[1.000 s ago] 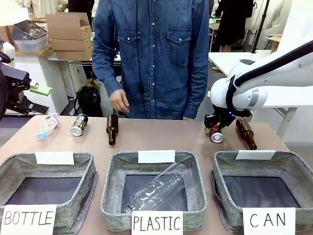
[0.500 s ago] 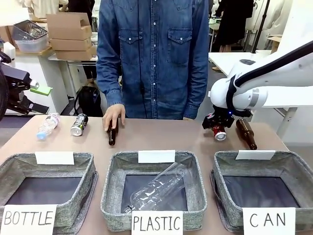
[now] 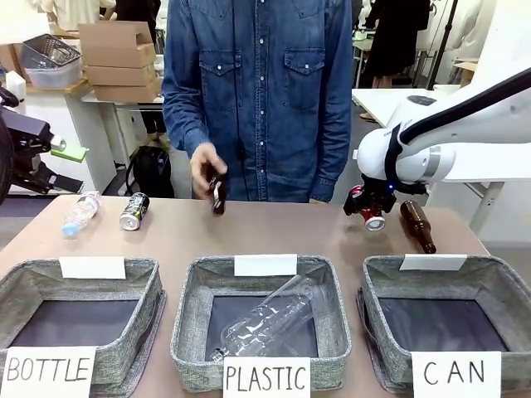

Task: Sort the can waste into the basket.
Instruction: Pick up the can waste from the table and place it in the right Fabric basket.

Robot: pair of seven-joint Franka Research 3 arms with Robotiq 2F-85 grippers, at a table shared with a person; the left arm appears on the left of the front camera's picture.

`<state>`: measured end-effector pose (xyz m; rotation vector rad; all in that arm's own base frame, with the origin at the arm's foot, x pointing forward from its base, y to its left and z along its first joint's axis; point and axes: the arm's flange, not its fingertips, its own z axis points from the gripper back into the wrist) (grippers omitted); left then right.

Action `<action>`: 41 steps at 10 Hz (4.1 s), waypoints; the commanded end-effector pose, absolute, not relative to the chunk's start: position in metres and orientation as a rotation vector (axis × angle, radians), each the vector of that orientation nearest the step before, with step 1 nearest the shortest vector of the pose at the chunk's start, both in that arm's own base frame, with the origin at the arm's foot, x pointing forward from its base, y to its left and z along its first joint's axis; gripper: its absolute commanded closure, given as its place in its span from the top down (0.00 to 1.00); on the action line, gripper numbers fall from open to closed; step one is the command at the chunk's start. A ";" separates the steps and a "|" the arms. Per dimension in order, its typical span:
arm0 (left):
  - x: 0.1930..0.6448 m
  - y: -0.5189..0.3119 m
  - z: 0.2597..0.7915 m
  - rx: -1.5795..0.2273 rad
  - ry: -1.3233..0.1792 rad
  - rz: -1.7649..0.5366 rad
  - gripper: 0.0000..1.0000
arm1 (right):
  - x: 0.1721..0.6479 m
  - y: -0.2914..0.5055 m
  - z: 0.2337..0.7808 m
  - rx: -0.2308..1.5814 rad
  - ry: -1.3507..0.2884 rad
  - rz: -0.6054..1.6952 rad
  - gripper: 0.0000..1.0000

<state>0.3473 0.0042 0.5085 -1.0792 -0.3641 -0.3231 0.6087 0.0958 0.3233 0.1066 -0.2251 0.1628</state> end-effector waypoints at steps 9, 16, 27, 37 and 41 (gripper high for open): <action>0.348 0.003 0.510 -1.098 -0.383 -0.337 1.00 | 0.336 0.031 0.458 0.405 -0.305 0.616 0.00; 0.281 0.079 0.599 -0.940 -0.306 -0.496 1.00 | 0.322 0.020 0.452 0.360 -0.153 0.641 0.00; 0.223 0.165 0.624 -0.826 -0.409 -0.321 1.00 | 0.296 0.003 0.397 0.379 -0.038 0.590 1.00; 0.230 0.138 0.613 -0.999 -0.395 -0.390 1.00 | 0.305 0.000 0.421 0.785 -0.178 0.596 1.00; 0.243 0.006 0.521 -1.463 -0.240 -0.386 1.00 | 0.300 -0.040 0.462 1.409 -0.291 0.281 1.00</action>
